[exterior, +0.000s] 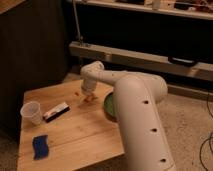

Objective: Place the pepper on the white sponge

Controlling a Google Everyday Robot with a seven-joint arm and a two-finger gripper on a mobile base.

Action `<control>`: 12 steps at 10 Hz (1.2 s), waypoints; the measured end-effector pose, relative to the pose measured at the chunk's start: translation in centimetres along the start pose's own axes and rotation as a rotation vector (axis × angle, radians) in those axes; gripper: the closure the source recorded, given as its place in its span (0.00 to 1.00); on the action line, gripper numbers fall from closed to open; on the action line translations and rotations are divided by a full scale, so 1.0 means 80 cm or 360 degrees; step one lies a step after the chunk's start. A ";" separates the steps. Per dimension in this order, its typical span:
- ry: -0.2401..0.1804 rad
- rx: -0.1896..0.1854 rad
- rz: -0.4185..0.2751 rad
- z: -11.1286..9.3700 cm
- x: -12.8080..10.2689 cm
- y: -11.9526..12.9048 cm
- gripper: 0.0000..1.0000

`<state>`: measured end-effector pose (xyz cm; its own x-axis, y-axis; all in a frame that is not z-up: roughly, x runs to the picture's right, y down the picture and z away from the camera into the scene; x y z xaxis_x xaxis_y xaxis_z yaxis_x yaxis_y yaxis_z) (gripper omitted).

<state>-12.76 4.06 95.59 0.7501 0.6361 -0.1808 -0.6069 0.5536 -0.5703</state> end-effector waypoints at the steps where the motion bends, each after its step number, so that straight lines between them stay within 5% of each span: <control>1: 0.0004 -0.0004 0.0007 0.000 0.001 -0.001 0.42; 3: 0.0028 -0.0016 0.0020 0.003 0.008 -0.001 0.59; 8: 0.0106 -0.0004 0.0054 0.002 0.027 -0.008 0.60; 12: -0.0026 0.0015 0.0125 -0.082 0.010 -0.026 0.60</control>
<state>-9.19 -0.08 91.39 0.6959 0.6862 -0.2117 -0.6662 0.5068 -0.5472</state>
